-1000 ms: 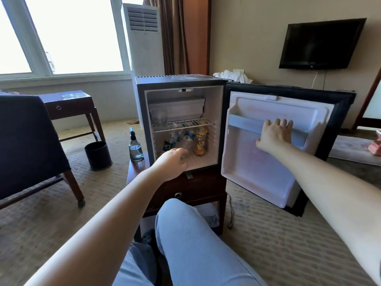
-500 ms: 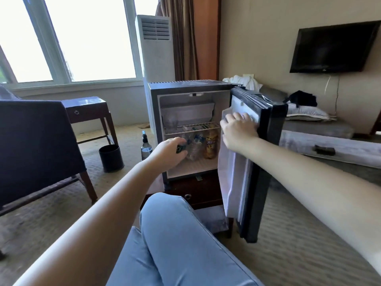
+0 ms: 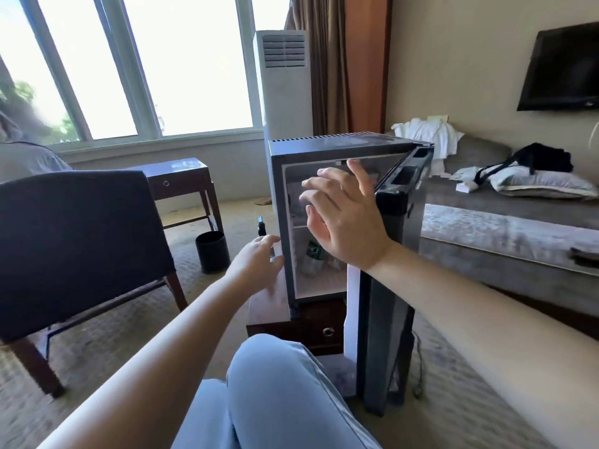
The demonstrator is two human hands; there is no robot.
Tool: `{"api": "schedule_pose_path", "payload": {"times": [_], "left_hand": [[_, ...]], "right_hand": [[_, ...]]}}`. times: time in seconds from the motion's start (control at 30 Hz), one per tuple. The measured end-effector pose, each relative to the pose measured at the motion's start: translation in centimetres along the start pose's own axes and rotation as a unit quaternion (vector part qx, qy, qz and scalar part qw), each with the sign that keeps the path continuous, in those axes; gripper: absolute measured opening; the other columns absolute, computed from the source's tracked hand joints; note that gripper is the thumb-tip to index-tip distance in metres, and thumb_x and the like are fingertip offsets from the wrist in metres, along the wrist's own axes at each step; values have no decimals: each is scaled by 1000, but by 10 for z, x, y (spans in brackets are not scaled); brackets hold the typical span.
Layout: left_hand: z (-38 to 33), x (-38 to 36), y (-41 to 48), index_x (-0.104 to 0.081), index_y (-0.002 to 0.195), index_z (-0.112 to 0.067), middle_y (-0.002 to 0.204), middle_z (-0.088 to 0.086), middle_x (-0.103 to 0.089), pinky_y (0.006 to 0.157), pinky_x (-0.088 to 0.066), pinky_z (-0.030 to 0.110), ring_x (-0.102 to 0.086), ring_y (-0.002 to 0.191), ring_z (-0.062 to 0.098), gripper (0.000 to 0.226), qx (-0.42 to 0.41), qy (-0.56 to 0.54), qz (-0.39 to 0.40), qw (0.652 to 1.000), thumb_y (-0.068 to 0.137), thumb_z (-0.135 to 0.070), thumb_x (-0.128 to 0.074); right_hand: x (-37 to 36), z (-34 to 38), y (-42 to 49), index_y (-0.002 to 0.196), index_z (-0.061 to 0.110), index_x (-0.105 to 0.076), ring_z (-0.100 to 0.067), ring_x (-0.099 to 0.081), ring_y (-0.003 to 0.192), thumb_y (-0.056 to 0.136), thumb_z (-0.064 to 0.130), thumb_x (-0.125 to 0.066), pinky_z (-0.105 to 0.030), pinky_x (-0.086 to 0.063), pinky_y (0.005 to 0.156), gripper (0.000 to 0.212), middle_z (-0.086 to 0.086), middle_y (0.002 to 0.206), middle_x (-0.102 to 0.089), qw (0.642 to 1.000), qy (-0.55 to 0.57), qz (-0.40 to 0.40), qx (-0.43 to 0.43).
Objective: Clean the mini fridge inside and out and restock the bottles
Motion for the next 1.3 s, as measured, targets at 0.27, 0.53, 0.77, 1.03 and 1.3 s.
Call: {"api": "schedule_pose_path", "payload": {"times": [0.27, 0.53, 0.77, 1.03, 1.3], "left_hand": [[23, 13, 10, -48, 131, -11, 129, 8, -53, 87, -37, 26, -50, 115, 22, 36, 34, -3, -44, 998, 95, -19, -46], [53, 42, 31, -42, 141, -16, 146, 0, -41, 101, -34, 23, -44, 128, 15, 47, 60, -6, -66, 996, 95, -23, -50], [23, 43, 76, -31, 146, -18, 150, 0, -34, 106, -35, 32, -37, 134, 21, 57, 1, -14, -58, 998, 93, -22, -53], [31, 42, 146, -15, 151, -22, 159, 1, -13, 114, -24, 35, -18, 145, 21, 69, 0, 24, -49, 999, 94, -25, -54], [10, 52, 196, -43, 139, -13, 146, 3, -42, 108, -28, 31, -33, 136, 21, 42, -43, -12, -157, 987, 98, -21, -45]], "right_hand": [[-81, 27, 33, 91, 8, -68, -25, -60, 91, 86, 12, -55, -38, -45, 93, 14, -6, 93, -66, 989, 120, 22, 84], [-108, -39, 23, 105, 10, -63, -26, -58, 99, 91, 25, -54, -37, -42, 92, 21, -4, 104, -64, 989, 83, 90, -84], [-155, -81, 0, 154, 16, -6, -21, -1, 149, 92, 49, -54, -39, -2, 119, 86, -2, 161, -8, 927, 29, 344, -145], [-207, -97, 5, 150, 15, 12, -19, 3, 148, 85, 51, -62, -35, 9, 115, 105, -3, 161, 4, 925, -47, 362, -108], [-213, -127, 6, 129, 9, -59, -24, -54, 123, 92, 43, -50, -41, -34, 112, 51, -5, 128, -63, 977, 59, 161, -125]]}}
Point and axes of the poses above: each hand's wrist, its own y-axis towards the middle knuckle, its own x-axis out of the back of the hand, z = x × y, the point moved 2 cm from there along y, towards the middle knuckle
